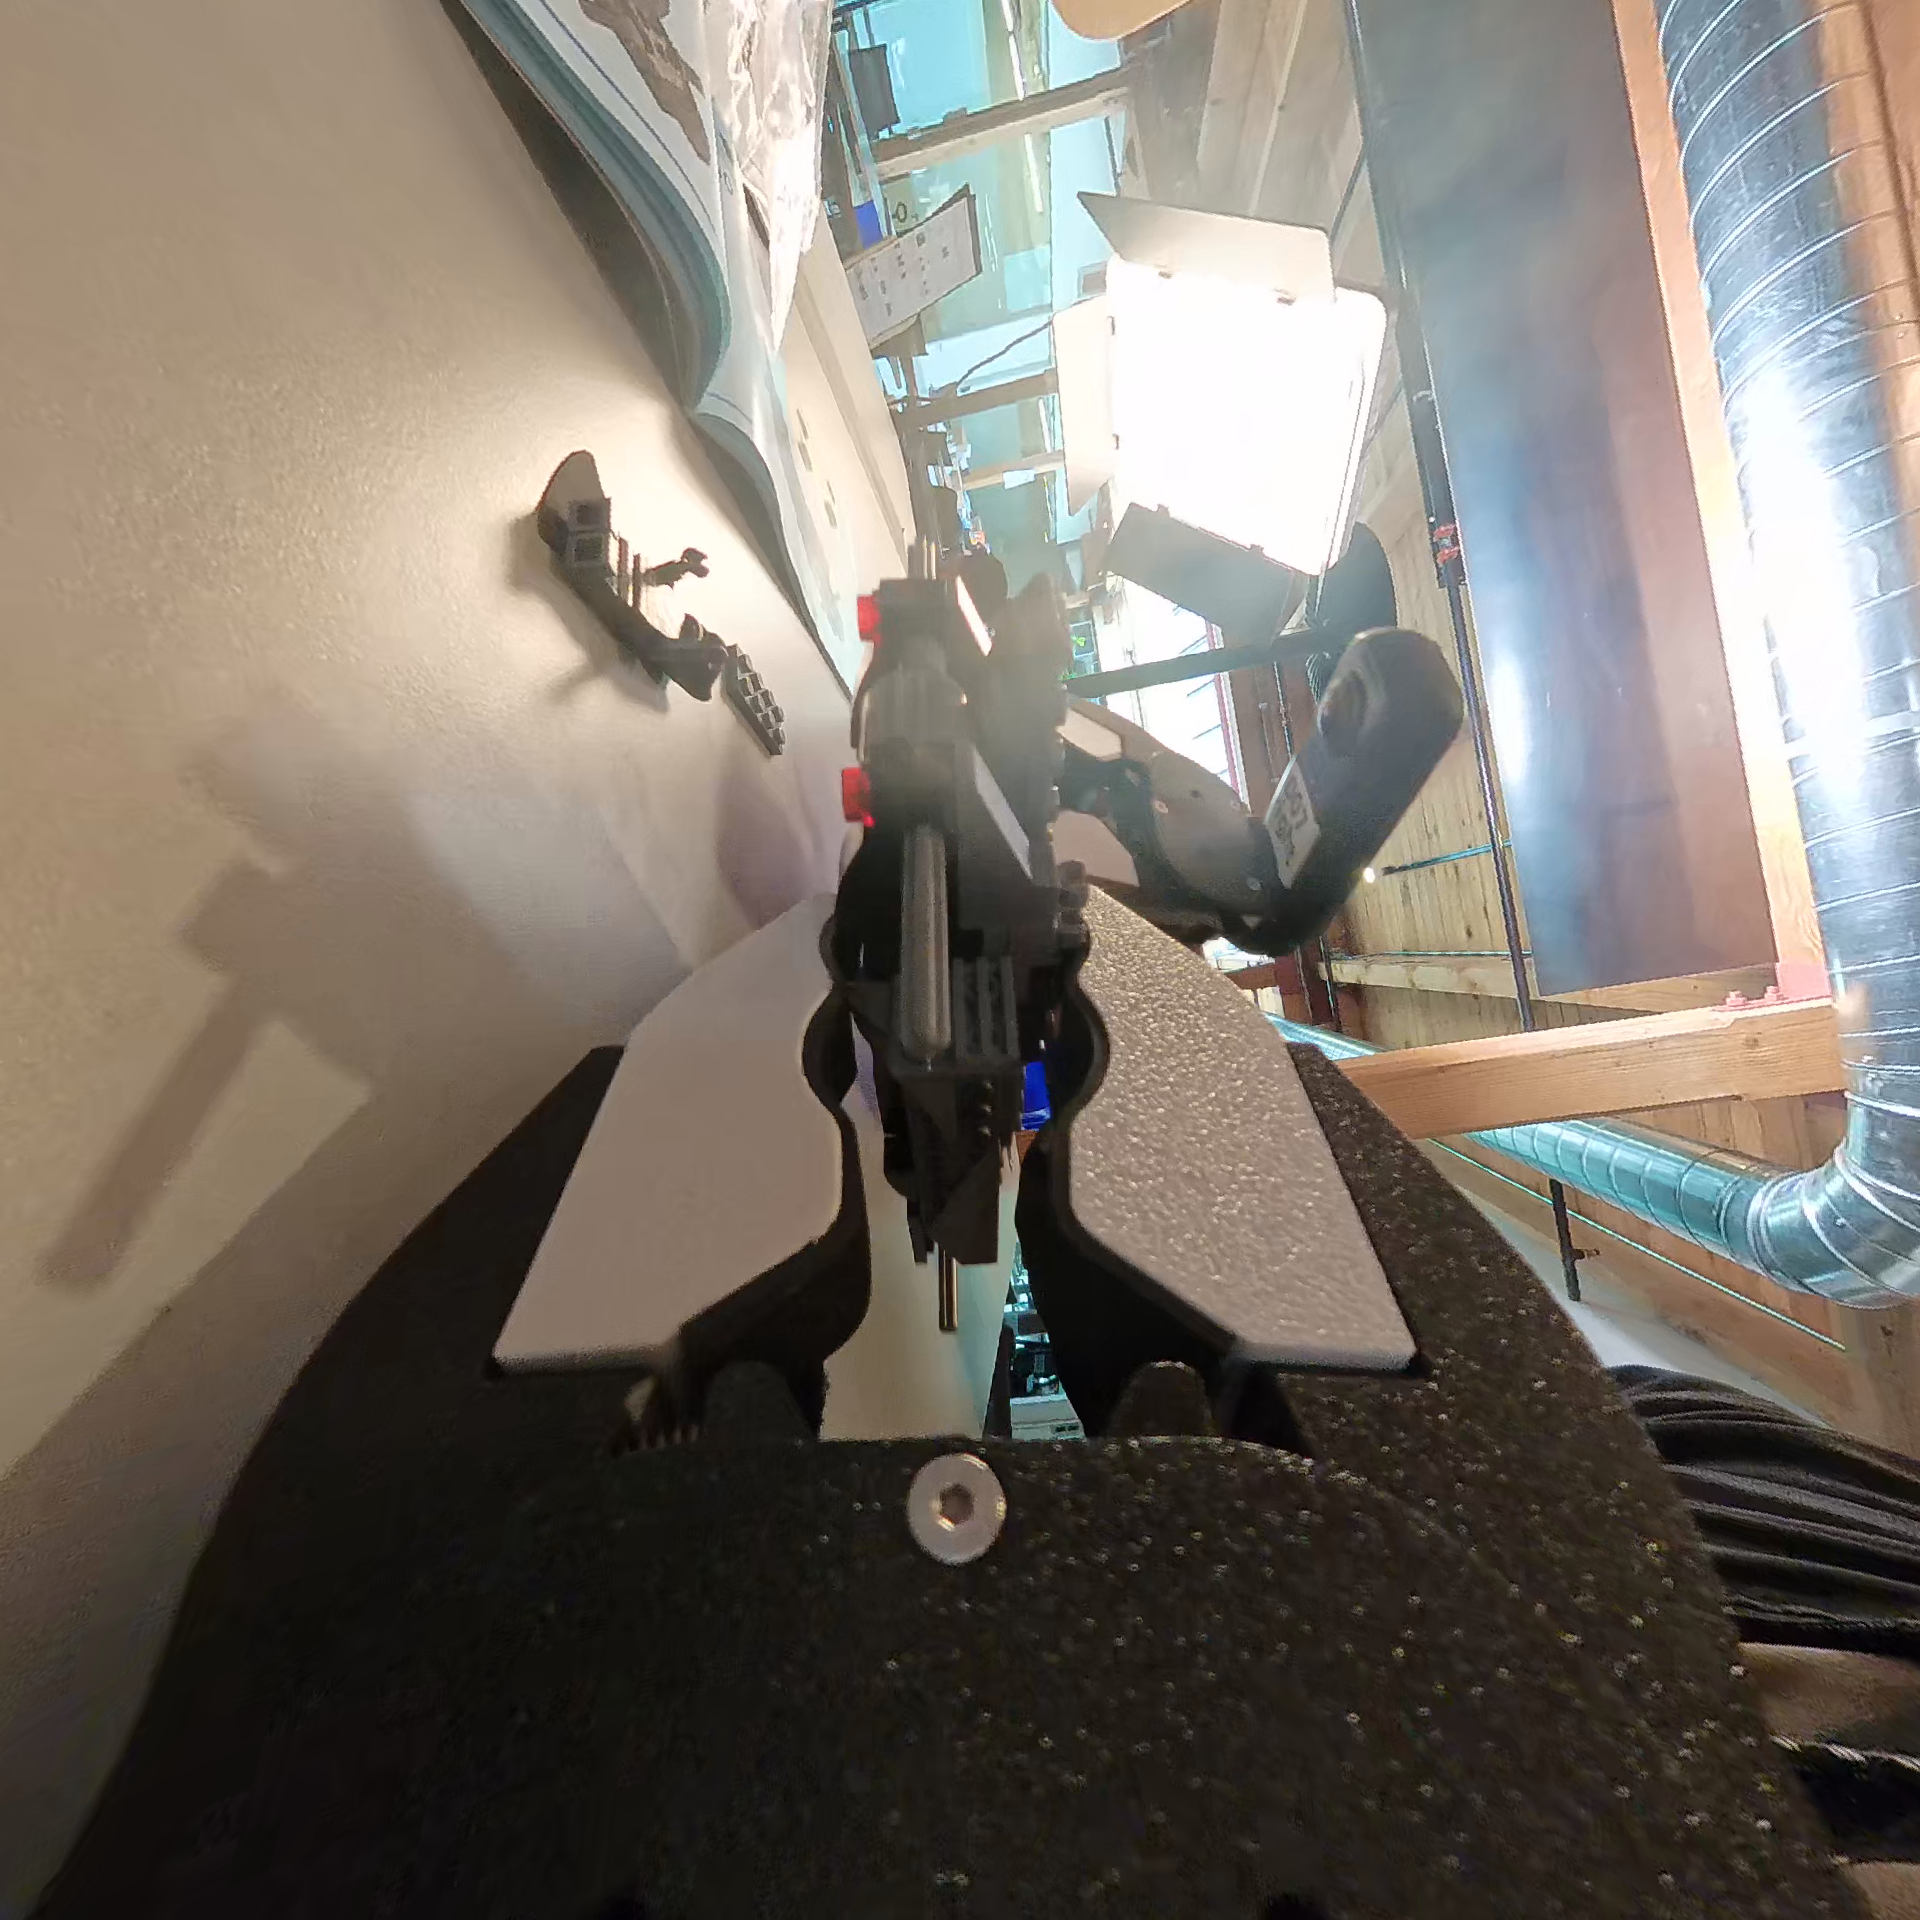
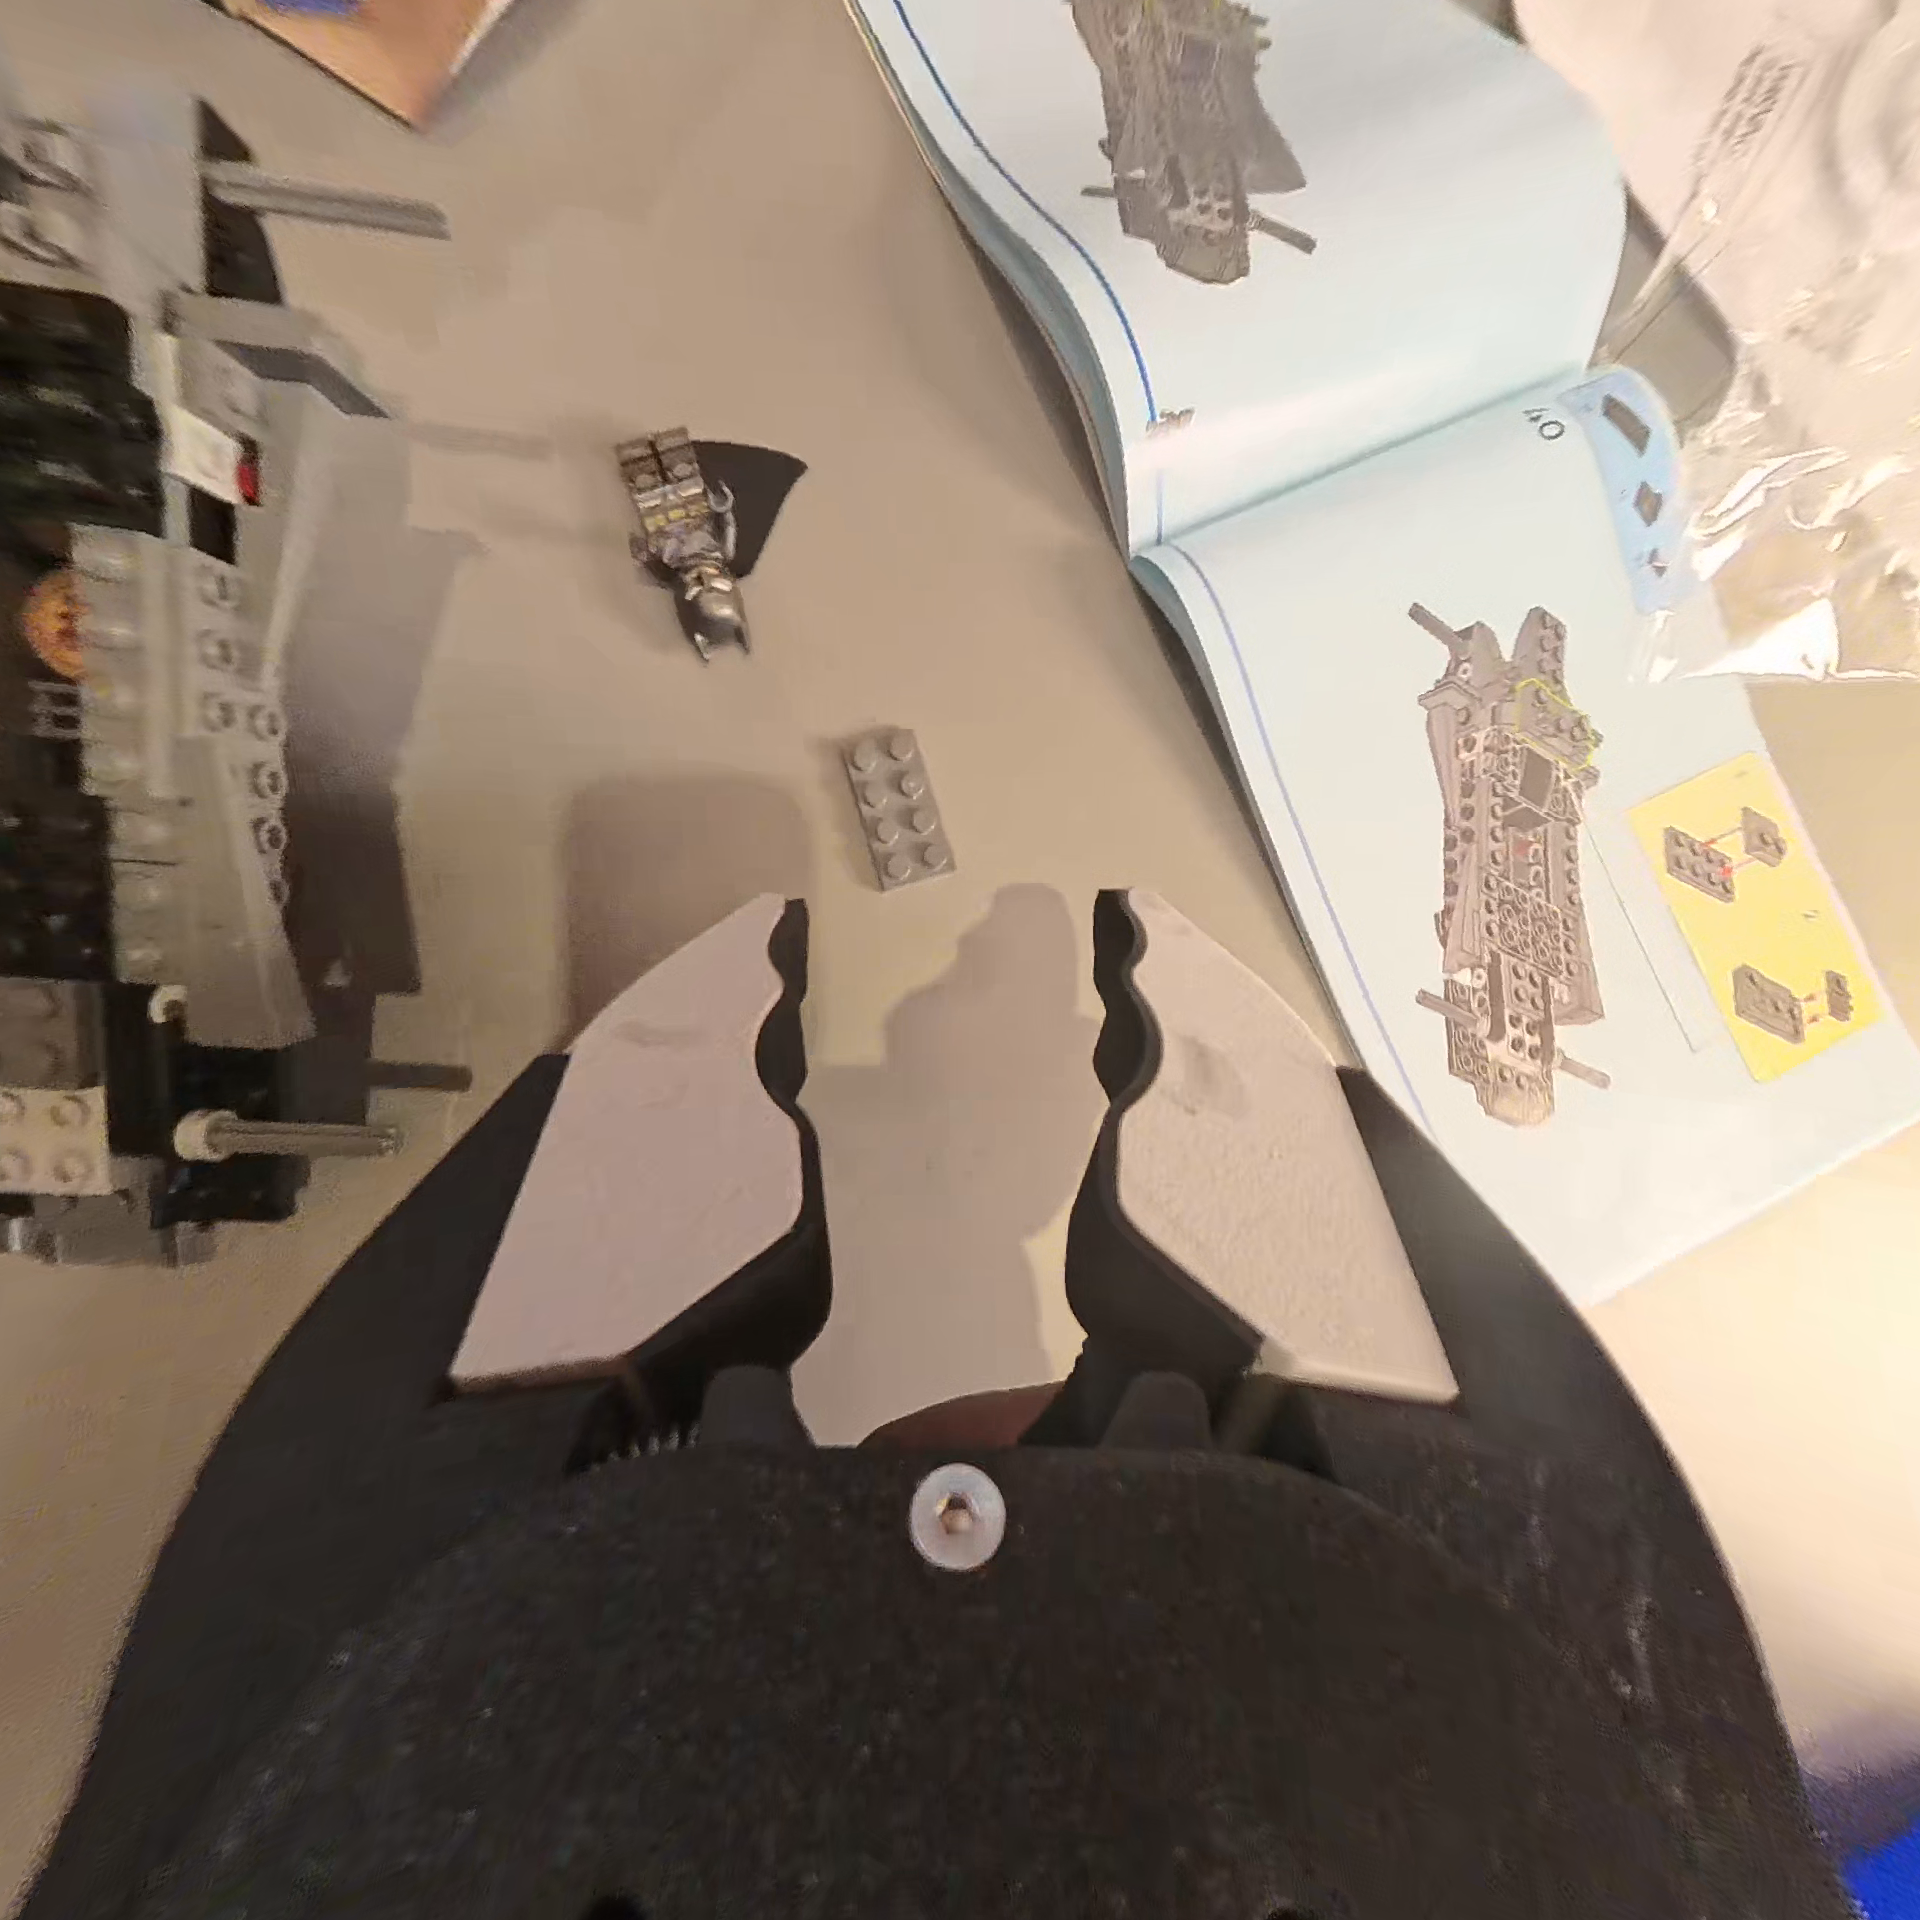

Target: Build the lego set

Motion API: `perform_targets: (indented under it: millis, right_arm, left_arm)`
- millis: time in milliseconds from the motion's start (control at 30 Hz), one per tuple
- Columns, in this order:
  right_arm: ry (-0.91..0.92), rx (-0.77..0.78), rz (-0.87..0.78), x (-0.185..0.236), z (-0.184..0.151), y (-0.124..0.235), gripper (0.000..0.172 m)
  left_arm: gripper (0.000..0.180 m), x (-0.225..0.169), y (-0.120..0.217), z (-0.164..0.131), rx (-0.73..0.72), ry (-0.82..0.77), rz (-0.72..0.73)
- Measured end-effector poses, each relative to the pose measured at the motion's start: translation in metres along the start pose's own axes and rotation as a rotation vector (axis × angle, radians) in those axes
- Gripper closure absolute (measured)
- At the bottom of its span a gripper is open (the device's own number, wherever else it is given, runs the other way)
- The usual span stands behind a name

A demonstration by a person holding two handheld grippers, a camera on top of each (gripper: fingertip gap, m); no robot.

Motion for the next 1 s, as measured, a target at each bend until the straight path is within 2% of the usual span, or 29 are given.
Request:
perform_targets:
  millis: [300,400,533,667,733,767,867,1000]
  right_arm:
    - [0.078,0.093,0.072,0.005,0.003,-0.029,0.127]
    - [0.065,0.118,0.057,0.006,0.005,-0.03,0.135]
    - [0.027,0.156,0.032,0.006,0.008,-0.032,0.155]
    - [-0.006,0.176,0.015,0.006,0.009,-0.033,0.156]
    - [-0.038,0.174,0.026,0.008,0.009,-0.03,0.156]
    - [-0.061,0.163,0.036,0.009,0.011,-0.026,0.166]
    - [-0.127,0.098,0.094,0.019,0.027,-0.002,0.166]
    - [-0.072,0.085,0.008,0.021,0.031,0.009,0.166]
  left_arm:
    - [0.146,0.001,0.004,0.003,0.016,-0.014,0.001]
    - [0.146,0.001,0.006,0.005,0.013,-0.006,-0.004]
    - [0.146,0.002,0.007,0.005,0.008,0.011,-0.005]
    - [0.146,0.003,0.008,0.003,0.008,0.03,0.0]
    - [0.146,0.004,0.008,0.002,0.006,0.04,0.008]
    - [0.145,0.005,0.008,0.001,0.004,0.046,0.012]
    - [0.146,0.007,0.005,-0.004,0.005,0.066,0.016]
    - [0.145,0.007,0.001,-0.01,0.021,0.082,0.004]
Point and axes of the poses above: each gripper's, where its closed fingertips meet, y back along the fingers, z out of its top, x = y × z across the jaws, the point moved 4 cm from there along y, back along the fingers, and after that the axes turned 12 degrees about -z, right-handed, at the moved point
